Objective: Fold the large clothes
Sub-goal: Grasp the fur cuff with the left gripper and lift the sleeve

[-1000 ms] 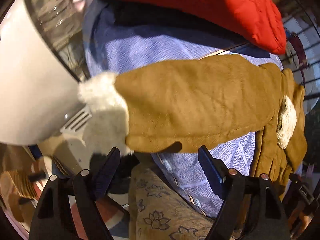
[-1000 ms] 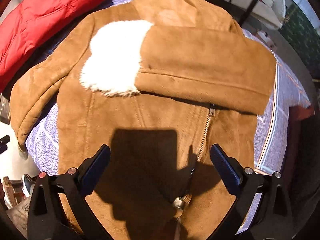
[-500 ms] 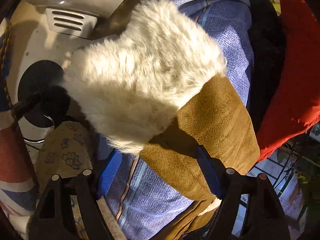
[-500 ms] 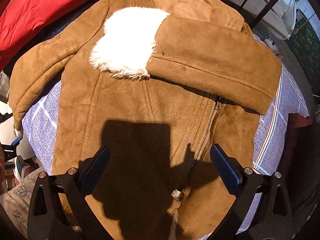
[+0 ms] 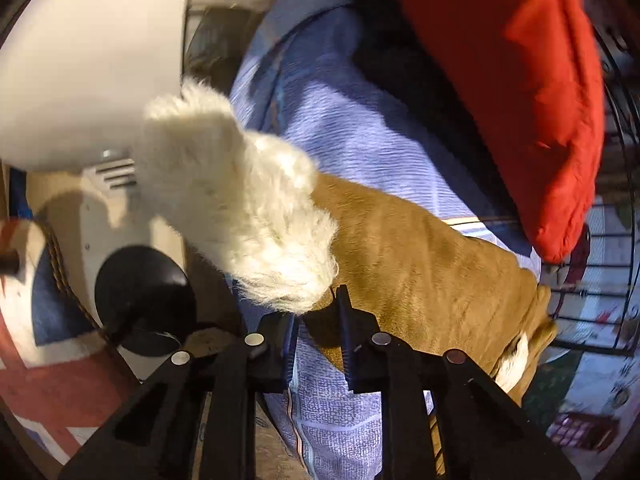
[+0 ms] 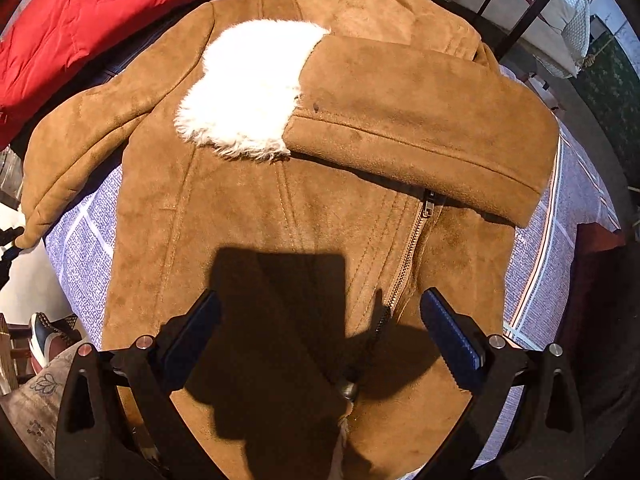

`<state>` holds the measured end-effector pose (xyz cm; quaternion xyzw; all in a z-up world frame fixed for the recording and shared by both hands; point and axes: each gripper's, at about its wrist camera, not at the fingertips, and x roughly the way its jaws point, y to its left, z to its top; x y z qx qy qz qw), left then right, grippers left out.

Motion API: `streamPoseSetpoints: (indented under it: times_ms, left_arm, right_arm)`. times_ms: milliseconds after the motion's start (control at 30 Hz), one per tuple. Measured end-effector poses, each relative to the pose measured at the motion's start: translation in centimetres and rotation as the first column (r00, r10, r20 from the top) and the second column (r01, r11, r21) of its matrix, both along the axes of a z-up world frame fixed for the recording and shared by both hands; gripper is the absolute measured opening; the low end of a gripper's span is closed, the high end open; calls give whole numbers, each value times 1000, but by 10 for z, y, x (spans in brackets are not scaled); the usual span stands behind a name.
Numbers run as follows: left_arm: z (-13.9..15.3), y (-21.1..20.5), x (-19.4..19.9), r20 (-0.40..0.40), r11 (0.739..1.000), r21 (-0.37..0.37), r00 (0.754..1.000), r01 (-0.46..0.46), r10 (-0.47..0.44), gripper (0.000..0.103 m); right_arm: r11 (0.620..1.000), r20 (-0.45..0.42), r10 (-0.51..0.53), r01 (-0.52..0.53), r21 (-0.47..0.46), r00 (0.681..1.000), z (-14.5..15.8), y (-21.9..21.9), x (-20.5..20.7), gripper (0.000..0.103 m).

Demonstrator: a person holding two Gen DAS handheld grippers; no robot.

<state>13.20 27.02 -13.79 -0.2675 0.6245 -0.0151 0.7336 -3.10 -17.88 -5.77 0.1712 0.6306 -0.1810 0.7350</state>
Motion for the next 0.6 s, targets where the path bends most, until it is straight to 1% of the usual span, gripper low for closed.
streamPoseSetpoints:
  times_ms: [67, 100, 133, 167, 200, 233, 267, 300, 367, 433, 533, 567, 600]
  left_arm:
    - [36, -21, 4, 80, 996, 12, 993, 83, -83, 14]
    - [57, -35, 6, 130, 990, 27, 982, 136, -138, 14]
    - [78, -51, 7, 180, 981, 52, 964, 189, -195, 14]
    - [101, -68, 6, 236, 968, 70, 938, 243, -253, 14]
    - [123, -86, 6, 292, 952, 80, 906, 297, -307, 14]
    - [142, -106, 5, 341, 932, 94, 868, 351, -361, 14]
    - [159, -127, 2, 386, 906, 110, 823, 408, -417, 14]
    - [175, -150, -1, 429, 875, 116, 771, 470, -471, 14]
    - [193, -194, -7, 484, 818, 110, 689, 565, -540, 14]
    - [199, -240, -15, 511, 760, 105, 620, 642, -595, 14]
    - [198, -310, -31, 535, 669, 132, 515, 732, -670, 14]
    - [194, -334, -39, 534, 628, 140, 476, 765, -699, 14]
    - [187, -357, -46, 526, 593, 160, 440, 789, -728, 14]
  right_arm:
    - [1000, 10, -1, 1, 1, 1000, 0, -1, 0, 98]
    - [1000, 13, -4, 4, 2, 1000, 0, -2, -1, 98]
    - [1000, 15, -8, 8, 4, 1000, 0, -4, 0, 98]
    - [1000, 18, -16, 15, 6, 1000, 0, -5, -1, 98]
    - [1000, 20, -26, 26, 9, 999, 0, -7, -1, 98]
    - [999, 22, -38, 38, 11, 999, 1, -11, -2, 98]
    - [999, 26, -52, 52, 13, 998, 1, -15, -3, 98]
    - [998, 28, -66, 65, 14, 997, 1, -19, -4, 98]
    - [995, 33, -100, 100, 11, 994, 3, -31, -9, 98]
    - [990, 41, -142, 142, 5, 989, 5, -46, -14, 98]
    - [979, 47, -204, 205, -6, 978, 9, -66, -27, 98]
    - [974, 46, -225, 226, -13, 973, 10, -72, -33, 98]
    - [968, 45, -247, 248, -18, 968, 11, -78, -38, 98]
